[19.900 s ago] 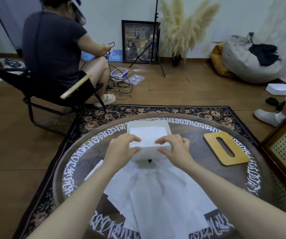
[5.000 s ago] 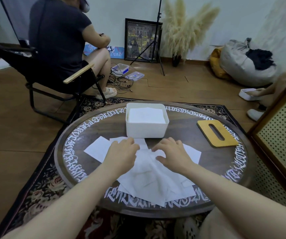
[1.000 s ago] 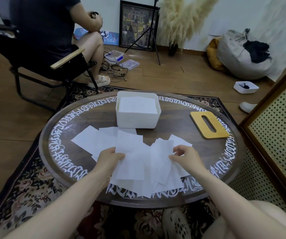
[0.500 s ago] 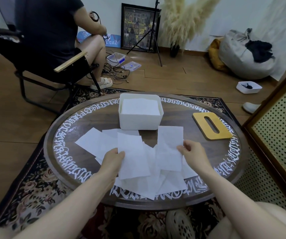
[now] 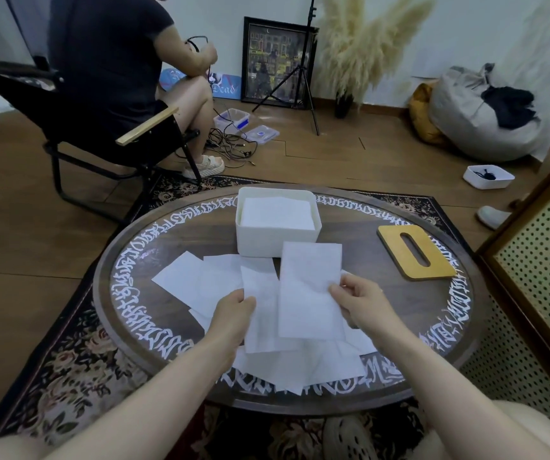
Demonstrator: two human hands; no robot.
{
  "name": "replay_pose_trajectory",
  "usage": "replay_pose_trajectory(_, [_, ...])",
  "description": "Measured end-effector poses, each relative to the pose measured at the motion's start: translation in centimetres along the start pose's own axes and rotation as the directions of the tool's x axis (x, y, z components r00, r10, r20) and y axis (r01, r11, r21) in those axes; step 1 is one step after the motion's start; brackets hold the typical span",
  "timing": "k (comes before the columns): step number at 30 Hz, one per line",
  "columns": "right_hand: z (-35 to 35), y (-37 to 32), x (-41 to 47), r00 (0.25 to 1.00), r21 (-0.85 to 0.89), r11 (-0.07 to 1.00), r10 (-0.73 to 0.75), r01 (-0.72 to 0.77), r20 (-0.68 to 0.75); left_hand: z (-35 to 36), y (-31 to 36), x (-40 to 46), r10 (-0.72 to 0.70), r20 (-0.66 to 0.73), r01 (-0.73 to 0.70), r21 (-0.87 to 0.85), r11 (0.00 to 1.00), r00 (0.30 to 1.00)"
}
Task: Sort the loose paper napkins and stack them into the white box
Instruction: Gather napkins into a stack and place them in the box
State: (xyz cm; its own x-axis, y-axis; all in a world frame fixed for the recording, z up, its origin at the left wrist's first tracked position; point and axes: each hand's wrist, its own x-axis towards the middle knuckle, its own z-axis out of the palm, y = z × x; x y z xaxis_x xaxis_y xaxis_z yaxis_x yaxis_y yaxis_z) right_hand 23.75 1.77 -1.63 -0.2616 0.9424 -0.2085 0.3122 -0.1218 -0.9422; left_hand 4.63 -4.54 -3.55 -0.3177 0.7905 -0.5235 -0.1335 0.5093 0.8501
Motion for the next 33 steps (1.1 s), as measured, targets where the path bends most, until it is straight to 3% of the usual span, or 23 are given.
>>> replay_pose_trajectory(8, [2.0,0.2,-0.1,0.991,-0.065,0.997,0.053,-0.045,0.126,0.6,0.1,0.0,-0.093,0.159,0.136,-0.287,0.948,0.983])
replay_pose_trajectory(15, [2.2,0.1,-0.3,0.990,-0.083,0.995,0.070,-0.060,0.124,0.3,-0.2,0.3,-0.084,0.214,0.153,-0.331,0.931,0.973])
replay_pose_trajectory(22, [2.1,0.6,-0.3,0.992,-0.078,0.995,0.067,-0.058,0.112,0.2,-0.6,0.5,-0.018,0.216,0.066,-0.220,0.973,0.976])
replay_pose_trajectory(26, [1.8,0.9,0.0,0.971,-0.097,0.977,0.200,-0.188,0.129,0.1,-0.5,0.4,0.000,0.193,0.042,-0.218,0.975,0.981])
replay_pose_trajectory(29, [1.5,0.9,-0.1,0.933,-0.090,0.964,0.263,-0.249,0.245,0.0,-0.5,0.5,0.005,0.197,0.039,-0.222,0.974,0.980])
replay_pose_trajectory(33, [1.5,1.0,-0.2,0.933,-0.103,0.963,0.268,-0.250,0.242,0.0,-0.8,0.5,0.031,0.190,-0.019,-0.068,0.998,0.981])
